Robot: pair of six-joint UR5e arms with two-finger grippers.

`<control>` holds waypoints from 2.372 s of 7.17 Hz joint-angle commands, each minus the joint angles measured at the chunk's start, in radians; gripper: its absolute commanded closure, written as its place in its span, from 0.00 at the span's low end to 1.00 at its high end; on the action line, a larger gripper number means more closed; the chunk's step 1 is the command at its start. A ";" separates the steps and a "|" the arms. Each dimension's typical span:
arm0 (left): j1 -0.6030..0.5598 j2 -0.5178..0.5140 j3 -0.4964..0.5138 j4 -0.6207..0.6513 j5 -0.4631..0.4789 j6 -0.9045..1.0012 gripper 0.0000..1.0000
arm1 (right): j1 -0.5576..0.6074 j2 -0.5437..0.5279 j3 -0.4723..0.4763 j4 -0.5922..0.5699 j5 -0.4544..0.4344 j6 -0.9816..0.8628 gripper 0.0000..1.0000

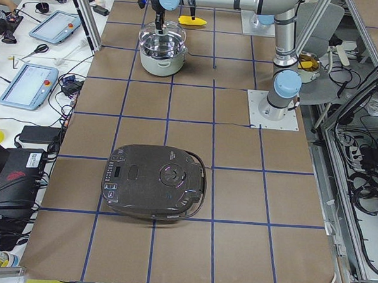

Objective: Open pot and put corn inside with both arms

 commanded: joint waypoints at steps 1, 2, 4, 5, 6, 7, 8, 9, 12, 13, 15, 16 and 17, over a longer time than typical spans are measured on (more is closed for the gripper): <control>0.210 0.054 -0.039 -0.037 -0.004 0.209 0.88 | -0.003 0.054 0.003 -0.065 -0.004 -0.004 0.00; 0.293 0.059 -0.086 -0.026 -0.001 0.285 0.88 | -0.004 0.076 0.003 -0.085 -0.011 -0.008 0.00; 0.445 0.063 -0.224 0.071 -0.001 0.411 0.90 | -0.006 0.099 0.003 -0.114 -0.013 -0.016 0.00; 0.497 0.041 -0.293 0.183 -0.001 0.419 0.90 | -0.006 0.113 0.009 -0.163 -0.030 -0.014 0.04; 0.552 0.047 -0.376 0.274 0.001 0.430 0.90 | -0.006 0.117 0.015 -0.168 -0.034 -0.013 0.29; 0.570 0.039 -0.445 0.328 0.036 0.431 0.90 | -0.006 0.118 0.013 -0.168 -0.034 -0.008 0.68; 0.573 0.039 -0.494 0.409 0.075 0.441 0.90 | -0.006 0.118 0.006 -0.168 -0.033 -0.008 1.00; 0.573 0.037 -0.510 0.419 0.073 0.439 0.90 | -0.006 0.114 0.003 -0.169 -0.024 -0.008 1.00; 0.571 0.031 -0.525 0.419 0.060 0.438 0.90 | 0.050 0.087 -0.179 -0.060 -0.034 0.021 1.00; 0.571 0.031 -0.548 0.420 0.062 0.442 0.90 | 0.110 0.084 -0.288 0.050 -0.031 0.167 1.00; 0.571 0.033 -0.551 0.425 0.062 0.463 0.90 | 0.275 0.111 -0.567 0.314 -0.033 0.359 1.00; 0.573 0.033 -0.550 0.426 0.063 0.470 0.90 | 0.335 0.152 -0.683 0.374 -0.033 0.468 1.00; 0.573 0.031 -0.551 0.431 0.063 0.470 0.90 | 0.406 0.221 -0.773 0.384 -0.034 0.549 1.00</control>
